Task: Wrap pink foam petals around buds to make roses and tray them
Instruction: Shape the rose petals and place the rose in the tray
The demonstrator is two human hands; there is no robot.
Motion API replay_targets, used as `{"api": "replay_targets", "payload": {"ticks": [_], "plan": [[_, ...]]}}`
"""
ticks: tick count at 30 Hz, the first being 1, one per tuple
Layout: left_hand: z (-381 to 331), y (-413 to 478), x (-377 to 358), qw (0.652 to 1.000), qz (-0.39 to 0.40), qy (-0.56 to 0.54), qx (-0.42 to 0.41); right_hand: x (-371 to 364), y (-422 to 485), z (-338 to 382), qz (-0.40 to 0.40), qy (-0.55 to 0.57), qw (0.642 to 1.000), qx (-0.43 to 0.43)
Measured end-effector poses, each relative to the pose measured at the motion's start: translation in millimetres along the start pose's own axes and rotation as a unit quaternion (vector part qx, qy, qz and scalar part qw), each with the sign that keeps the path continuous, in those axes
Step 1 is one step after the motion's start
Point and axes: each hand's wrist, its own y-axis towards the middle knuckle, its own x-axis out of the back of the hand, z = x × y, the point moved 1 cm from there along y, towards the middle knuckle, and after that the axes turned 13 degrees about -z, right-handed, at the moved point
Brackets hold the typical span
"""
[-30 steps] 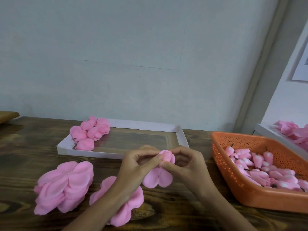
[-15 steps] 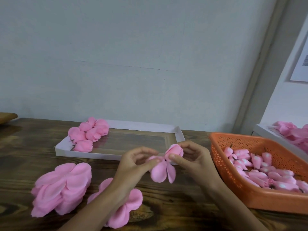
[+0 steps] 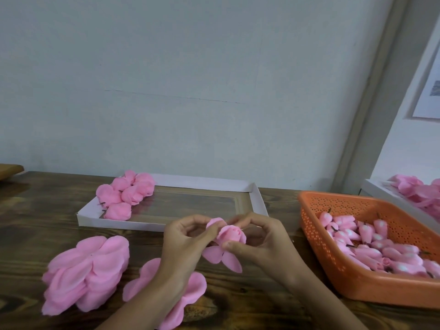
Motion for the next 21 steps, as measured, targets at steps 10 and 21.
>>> {"api": "replay_targets", "payload": {"ticks": [10,21], "plan": [[-9.4,-7.1,-6.9,0.993,0.043,0.013,-0.106,-6.1,-5.5,6.2,-0.076,-0.043,0.996,-0.012],[-3.0,-3.0,-7.0,0.996,0.023,0.039,-0.083,-15.6,-10.3,-0.1,-0.101,-0.134,0.986,0.012]]}}
